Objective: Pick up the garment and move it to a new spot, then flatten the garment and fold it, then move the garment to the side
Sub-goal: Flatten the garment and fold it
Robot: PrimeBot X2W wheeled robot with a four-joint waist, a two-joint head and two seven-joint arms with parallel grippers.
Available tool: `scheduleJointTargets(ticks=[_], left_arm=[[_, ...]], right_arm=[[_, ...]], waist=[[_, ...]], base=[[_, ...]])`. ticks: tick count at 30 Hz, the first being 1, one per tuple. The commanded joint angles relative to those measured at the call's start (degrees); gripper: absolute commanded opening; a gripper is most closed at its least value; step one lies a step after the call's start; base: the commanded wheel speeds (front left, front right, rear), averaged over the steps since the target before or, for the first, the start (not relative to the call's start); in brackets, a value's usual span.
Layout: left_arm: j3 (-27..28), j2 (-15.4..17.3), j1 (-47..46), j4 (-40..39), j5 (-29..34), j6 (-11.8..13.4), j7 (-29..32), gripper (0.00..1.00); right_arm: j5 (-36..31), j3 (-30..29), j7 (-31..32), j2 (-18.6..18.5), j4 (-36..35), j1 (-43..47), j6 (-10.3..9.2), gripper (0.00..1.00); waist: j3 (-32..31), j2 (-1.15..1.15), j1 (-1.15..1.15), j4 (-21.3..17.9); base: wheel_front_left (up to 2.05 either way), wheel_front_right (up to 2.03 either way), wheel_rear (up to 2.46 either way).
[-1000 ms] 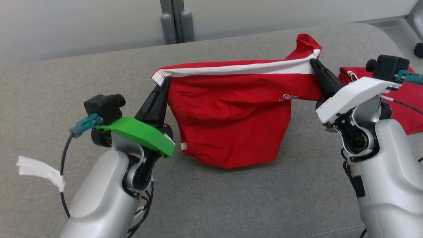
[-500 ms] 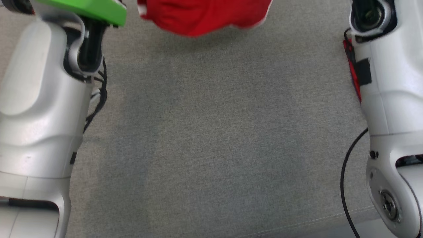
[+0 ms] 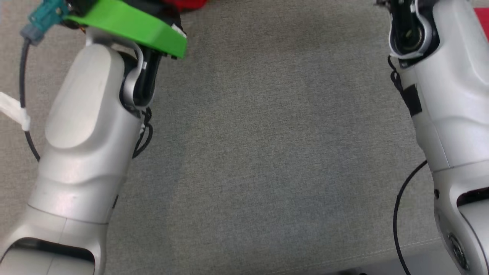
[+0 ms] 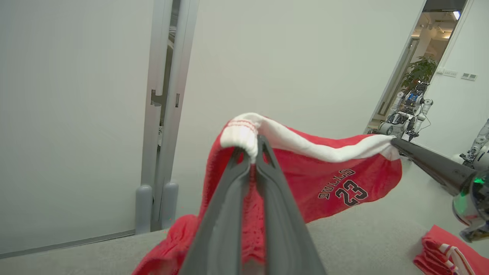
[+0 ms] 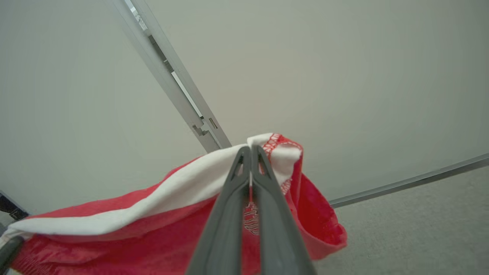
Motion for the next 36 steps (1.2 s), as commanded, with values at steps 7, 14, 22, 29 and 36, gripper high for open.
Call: scheduleJointTargets(ticks=[7,14,22,29,36], left_arm=[[-2.85,1.18,15.24,-3.72,1.48,-0.63,-0.37,0.0],[-6.64,6.33,30.56,-6.85,0.4,-0.65,0.1,0.0],[-9.19,11.36,44.41,-14.04,-1.5,1.17,5.39,0.0],[-11.18,14.96,54.79,-20.92,-4.05,4.06,12.22,0.0],[-12.48,16.52,63.33,-29.45,-7.42,8.56,18.67,0.0]], right_arm=[[6.59,3.99,8.2,-6.78,-6.16,17.13,-0.01,0.0],[7.68,-1.05,20.18,-11.49,-15.67,36.39,-0.07,0.0],[4.46,-9.6,38.21,-8.53,-30.44,56.98,-0.08,0.0],[-3.05,-17.96,55.78,-2.05,-44.88,71.58,-0.07,0.0],[-8.0,-23.4,67.91,1.85,-58.89,78.96,-0.06,0.0]], waist=[[-4.87,0.0,-0.01,2.99],[-11.32,0.0,-0.01,3.1],[-16.28,0.0,-0.01,3.67],[-19.8,0.0,-0.01,3.8],[-20.78,0.0,-0.01,4.11]], base=[[0.0,0.0,0.0],[0.0,0.0,0.0],[0.0,0.0,0.0],[0.0,0.0,0.0],[0.0,0.0,0.0]])
